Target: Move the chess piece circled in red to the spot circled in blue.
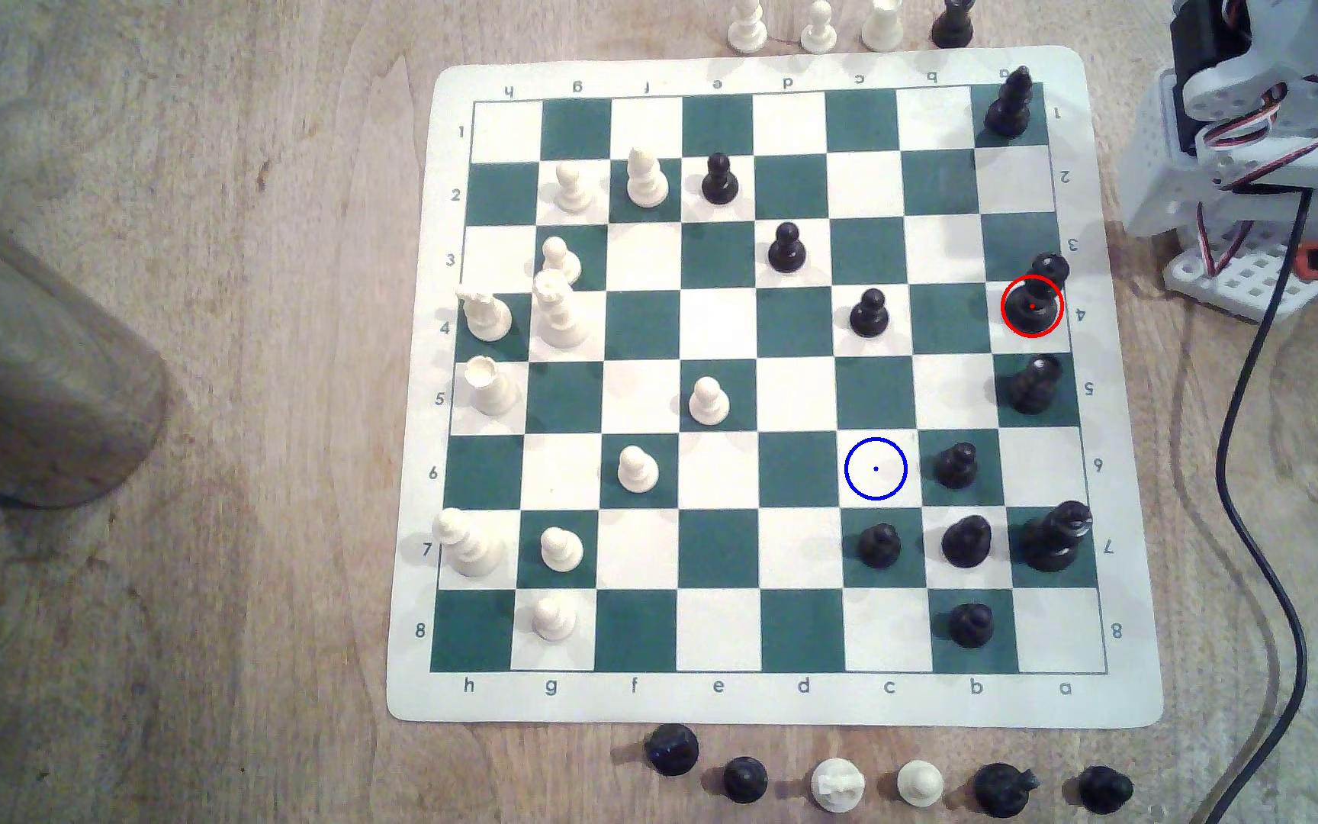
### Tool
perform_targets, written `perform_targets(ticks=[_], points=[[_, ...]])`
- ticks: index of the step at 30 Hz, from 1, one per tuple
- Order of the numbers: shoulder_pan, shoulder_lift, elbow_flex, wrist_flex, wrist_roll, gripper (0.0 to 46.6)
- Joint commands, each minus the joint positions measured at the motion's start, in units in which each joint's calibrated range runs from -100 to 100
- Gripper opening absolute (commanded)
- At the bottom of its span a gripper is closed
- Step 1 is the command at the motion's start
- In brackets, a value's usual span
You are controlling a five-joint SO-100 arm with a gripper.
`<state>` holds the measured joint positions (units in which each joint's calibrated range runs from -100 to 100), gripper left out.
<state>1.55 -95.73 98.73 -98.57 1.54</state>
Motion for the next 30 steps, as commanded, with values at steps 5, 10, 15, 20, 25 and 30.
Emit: perform_targets(ticks=[5, 10, 15, 20, 25, 30], points=[[-3.00, -0.03, -0.09, 12.98, 0.10, 0.2], [-3.70, -0.03, -10.61, 46.80, -0.20, 0.2], [-2.84, 0.06, -23.67, 80.06, -0.24, 0.2], [-3.78, 0.06, -35.00, 99.88, -5.03, 0.2], [-3.07, 0.06, -45.97, 134.44, -5.03, 0.2], [-5.11, 0.06, -51.32, 152.29, -4.74, 0.2]])
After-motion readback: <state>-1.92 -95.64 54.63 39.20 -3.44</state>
